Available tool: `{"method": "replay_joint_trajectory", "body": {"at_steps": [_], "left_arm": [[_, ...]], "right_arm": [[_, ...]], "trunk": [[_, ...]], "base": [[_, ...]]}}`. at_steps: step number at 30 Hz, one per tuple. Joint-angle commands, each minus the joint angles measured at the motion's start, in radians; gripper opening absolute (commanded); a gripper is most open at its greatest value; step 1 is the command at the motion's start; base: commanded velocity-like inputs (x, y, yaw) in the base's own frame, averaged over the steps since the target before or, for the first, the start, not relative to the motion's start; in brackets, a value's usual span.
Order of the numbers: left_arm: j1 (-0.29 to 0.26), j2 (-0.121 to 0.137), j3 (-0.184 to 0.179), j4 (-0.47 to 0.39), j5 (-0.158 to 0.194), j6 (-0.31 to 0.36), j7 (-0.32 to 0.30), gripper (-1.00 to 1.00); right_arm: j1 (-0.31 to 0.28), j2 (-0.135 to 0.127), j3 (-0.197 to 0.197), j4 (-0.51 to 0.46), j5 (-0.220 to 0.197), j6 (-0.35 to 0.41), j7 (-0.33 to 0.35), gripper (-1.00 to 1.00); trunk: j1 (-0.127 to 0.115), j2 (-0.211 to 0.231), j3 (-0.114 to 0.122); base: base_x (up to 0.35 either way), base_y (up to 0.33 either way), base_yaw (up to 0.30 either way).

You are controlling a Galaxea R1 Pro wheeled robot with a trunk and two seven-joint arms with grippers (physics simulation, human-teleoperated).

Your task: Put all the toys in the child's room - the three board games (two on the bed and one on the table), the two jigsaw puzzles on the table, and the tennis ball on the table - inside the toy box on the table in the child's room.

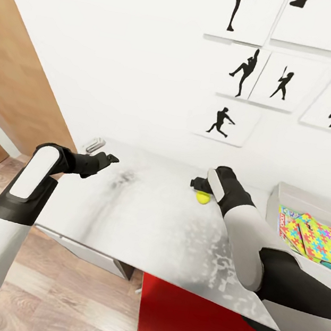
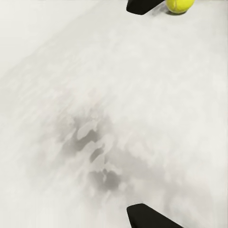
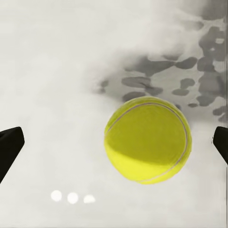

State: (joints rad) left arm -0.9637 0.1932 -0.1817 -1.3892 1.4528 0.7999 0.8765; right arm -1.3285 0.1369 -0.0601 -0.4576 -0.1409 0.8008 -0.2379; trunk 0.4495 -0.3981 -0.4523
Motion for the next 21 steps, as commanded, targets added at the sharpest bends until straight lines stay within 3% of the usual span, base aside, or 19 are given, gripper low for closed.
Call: {"method": "replay_joint_trajectory", "body": {"at_steps": [1,21], "left_arm": [[-0.001,0.001,-0.002,-0.001,0.009,-0.001,0.010,1.00],[0.000,0.001,-0.002,0.002,0.009,-0.001,0.009,1.00]], "right_arm": [[-0.001,0.001,-0.005,-0.001,-0.011,0.002,-0.009,1.00],[-0.008,-0.005,-0.001,-0.006,-0.010,-0.030,-0.010,1.00]], "trunk": [[0.001,-0.002,-0.003],[0.001,-0.002,-0.006]], "base": [[0.000,0.000,0.036],[0.000,0.000,0.007]]}}
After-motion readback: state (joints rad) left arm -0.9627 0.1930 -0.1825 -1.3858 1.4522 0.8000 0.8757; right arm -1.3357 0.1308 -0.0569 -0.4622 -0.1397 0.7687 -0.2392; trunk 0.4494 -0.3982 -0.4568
